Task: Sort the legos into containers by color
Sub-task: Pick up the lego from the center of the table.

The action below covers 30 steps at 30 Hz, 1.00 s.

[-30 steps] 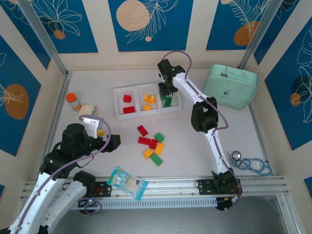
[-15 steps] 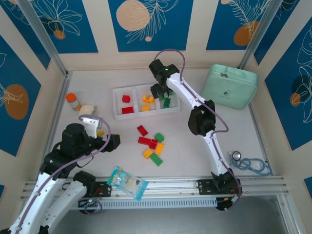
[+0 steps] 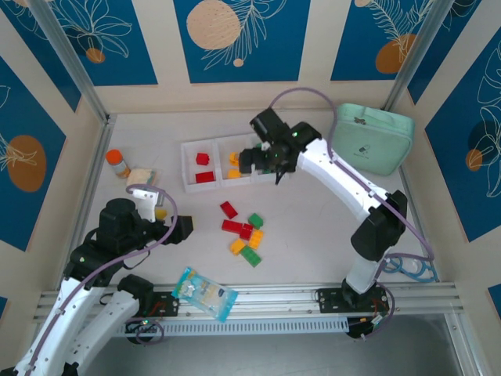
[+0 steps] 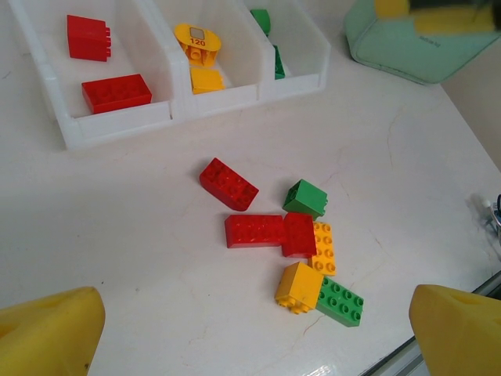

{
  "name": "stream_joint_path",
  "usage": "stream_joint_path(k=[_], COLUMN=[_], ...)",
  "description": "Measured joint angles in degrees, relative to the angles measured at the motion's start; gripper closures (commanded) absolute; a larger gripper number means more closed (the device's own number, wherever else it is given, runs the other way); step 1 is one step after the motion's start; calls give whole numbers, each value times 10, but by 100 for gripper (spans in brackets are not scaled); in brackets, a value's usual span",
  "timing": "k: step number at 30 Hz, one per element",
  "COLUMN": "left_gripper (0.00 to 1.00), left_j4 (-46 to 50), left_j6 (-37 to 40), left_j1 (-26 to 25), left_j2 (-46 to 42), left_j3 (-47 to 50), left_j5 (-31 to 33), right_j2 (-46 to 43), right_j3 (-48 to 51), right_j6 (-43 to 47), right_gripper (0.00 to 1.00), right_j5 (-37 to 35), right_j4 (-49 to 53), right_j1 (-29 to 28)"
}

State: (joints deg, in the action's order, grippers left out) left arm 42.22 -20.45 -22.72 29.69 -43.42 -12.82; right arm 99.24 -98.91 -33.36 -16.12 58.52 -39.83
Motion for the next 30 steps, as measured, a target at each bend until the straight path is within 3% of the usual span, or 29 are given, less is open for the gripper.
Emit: stream_joint_path(k=[9, 15, 22, 30], left_gripper=[0, 1, 1, 1], left_j4=[-1, -2, -2, -2], left_j6=[0, 0, 0, 0], left_j1=[0, 0, 0, 0], left_j2=[-5, -5, -5, -5], left_j3=[0, 0, 1, 2], left_j5=[0, 0, 0, -1], right_j2=[-8, 6, 51, 75], right_j3=[185, 210, 219, 236], right_j6=[-38, -70, -155, -264], right_gripper=[4, 13, 14, 16], right_j5=[50, 52, 55, 11], right_j4=[-58, -71, -112, -132], right_j1=[-47, -66, -75, -99])
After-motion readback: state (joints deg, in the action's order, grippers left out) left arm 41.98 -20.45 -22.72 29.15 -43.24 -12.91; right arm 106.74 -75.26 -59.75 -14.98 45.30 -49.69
